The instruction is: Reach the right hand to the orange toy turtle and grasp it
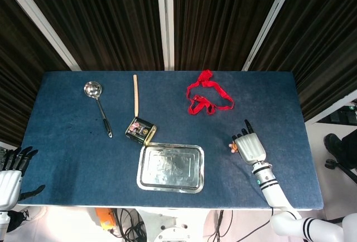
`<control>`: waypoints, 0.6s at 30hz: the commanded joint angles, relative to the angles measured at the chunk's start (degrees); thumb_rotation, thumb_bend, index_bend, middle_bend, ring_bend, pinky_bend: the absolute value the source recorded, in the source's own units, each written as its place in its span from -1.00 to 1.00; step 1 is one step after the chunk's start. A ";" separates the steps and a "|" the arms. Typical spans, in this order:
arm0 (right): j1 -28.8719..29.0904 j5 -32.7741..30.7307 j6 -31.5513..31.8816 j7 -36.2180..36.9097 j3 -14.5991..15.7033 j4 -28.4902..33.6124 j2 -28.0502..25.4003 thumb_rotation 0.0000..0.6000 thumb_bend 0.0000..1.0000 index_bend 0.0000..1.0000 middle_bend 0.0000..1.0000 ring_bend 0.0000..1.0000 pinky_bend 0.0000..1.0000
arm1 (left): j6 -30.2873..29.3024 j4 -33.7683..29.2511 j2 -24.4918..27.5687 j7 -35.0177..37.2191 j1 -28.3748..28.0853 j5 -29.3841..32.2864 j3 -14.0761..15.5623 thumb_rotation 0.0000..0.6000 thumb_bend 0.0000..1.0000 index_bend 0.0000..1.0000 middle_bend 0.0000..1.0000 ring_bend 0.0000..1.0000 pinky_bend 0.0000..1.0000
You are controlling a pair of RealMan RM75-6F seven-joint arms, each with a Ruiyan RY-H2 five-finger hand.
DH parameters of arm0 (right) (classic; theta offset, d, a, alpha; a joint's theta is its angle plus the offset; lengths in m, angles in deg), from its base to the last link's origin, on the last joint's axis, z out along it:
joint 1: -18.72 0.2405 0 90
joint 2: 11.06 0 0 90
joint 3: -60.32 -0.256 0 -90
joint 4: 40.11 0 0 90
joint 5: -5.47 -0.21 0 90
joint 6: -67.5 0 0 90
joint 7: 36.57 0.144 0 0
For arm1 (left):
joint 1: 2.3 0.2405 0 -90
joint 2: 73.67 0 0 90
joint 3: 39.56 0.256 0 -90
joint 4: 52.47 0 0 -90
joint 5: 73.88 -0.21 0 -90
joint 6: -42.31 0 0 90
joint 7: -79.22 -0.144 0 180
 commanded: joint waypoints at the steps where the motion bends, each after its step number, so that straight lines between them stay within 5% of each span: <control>1: -0.12 0.40 0.31 0.16 0.18 -0.73 0.40 1.00 -0.13 1.00 0.81 -0.25 -1.00 | -0.03 0.03 -0.02 0.05 0.02 -0.02 0.01 1.00 -0.85 -0.73 -0.87 -1.00 -0.96; 6: -0.67 1.80 1.84 2.77 0.23 -0.95 0.28 1.00 -0.25 0.95 0.77 -0.27 -1.00 | -0.19 0.01 -0.04 0.04 0.12 -0.08 0.04 1.00 -0.85 -0.73 -0.87 -1.00 -0.96; 8: -0.84 2.43 2.02 3.53 0.54 -0.87 -0.48 1.00 -0.57 0.56 0.41 -0.41 -1.00 | -0.23 -0.10 -0.01 -0.04 0.11 -0.15 0.03 1.00 -0.85 -0.73 -0.87 -1.00 -0.96; 10: -1.34 1.95 2.04 3.75 0.55 0.43 -1.75 1.00 -0.82 -0.12 -0.24 -0.73 -1.00 | -0.30 -0.26 0.03 -0.27 0.08 -0.28 0.03 1.00 -0.85 -0.73 -0.87 -1.00 -0.96; 13: -2.49 2.41 4.19 5.07 0.24 3.49 -4.00 1.00 -0.94 -0.91 -0.95 -1.00 -1.00 | -0.32 -0.53 0.07 -0.59 0.03 -0.29 -0.05 1.00 -0.85 -0.73 -0.87 -1.00 -0.96; 18: -4.94 2.04 6.57 6.89 0.41 9.03 -8.89 1.00 -0.95 -1.00 -1.00 -1.00 -1.00 | 0.95 -1.31 0.21 -0.94 -0.57 0.21 -0.18 1.00 -0.85 -0.73 -0.87 -1.00 -0.96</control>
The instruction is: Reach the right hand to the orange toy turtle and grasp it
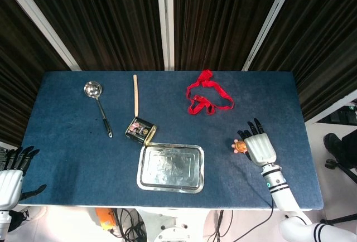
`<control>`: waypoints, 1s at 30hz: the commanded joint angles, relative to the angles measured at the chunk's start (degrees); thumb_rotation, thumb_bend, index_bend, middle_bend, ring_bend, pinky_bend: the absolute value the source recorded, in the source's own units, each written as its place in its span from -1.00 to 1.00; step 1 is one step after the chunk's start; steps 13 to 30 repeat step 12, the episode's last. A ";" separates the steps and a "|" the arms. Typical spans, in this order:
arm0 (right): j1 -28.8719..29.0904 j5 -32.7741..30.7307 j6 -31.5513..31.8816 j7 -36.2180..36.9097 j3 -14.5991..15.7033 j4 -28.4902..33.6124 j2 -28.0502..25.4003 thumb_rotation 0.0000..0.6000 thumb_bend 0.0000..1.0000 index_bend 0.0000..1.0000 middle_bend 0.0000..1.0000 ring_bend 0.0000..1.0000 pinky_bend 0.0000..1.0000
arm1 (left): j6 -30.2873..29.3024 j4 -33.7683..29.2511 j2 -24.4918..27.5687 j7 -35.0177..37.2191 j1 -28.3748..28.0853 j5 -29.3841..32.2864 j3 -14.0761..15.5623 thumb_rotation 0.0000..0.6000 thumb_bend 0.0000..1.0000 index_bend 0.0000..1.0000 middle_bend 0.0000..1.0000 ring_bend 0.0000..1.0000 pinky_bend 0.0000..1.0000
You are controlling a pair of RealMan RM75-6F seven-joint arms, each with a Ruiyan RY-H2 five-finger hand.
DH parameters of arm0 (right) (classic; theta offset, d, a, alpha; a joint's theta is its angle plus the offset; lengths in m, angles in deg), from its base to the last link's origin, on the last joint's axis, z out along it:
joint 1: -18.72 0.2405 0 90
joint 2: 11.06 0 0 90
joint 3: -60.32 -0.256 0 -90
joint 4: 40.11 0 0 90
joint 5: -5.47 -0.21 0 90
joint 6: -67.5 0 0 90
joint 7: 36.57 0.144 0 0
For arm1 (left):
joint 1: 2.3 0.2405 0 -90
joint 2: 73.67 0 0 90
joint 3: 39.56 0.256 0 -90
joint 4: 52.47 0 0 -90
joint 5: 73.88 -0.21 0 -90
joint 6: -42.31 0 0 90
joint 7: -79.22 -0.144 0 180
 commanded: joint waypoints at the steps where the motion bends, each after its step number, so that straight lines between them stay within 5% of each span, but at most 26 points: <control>1: -2.41 -0.06 2.35 1.68 0.19 4.44 -4.13 1.00 -0.94 -1.00 -1.00 -1.00 -1.00 | 0.31 -0.62 0.17 -0.32 -0.37 -0.06 -0.12 1.00 -0.85 -0.73 -0.87 -1.00 -0.96; 7: -10.58 6.33 14.03 9.30 4.27 9.35 -12.34 1.00 -0.85 -1.00 -1.00 -1.00 -1.00 | -0.58 -1.52 0.97 -1.12 -0.83 -0.70 -0.84 1.00 -0.85 -0.73 -0.87 -1.00 -0.96; 12: -19.84 10.13 24.69 17.30 9.01 6.18 -15.47 1.00 -0.82 -1.00 -1.00 -1.00 -1.00 | -1.13 -1.44 0.93 -0.98 -0.61 -0.18 -1.19 1.00 -0.85 -0.73 -0.87 -1.00 -0.96; 30: -19.84 10.13 24.69 17.30 9.01 6.18 -15.47 1.00 -0.82 -1.00 -1.00 -1.00 -1.00 | -1.13 -1.44 0.93 -0.98 -0.61 -0.18 -1.19 1.00 -0.85 -0.73 -0.87 -1.00 -0.96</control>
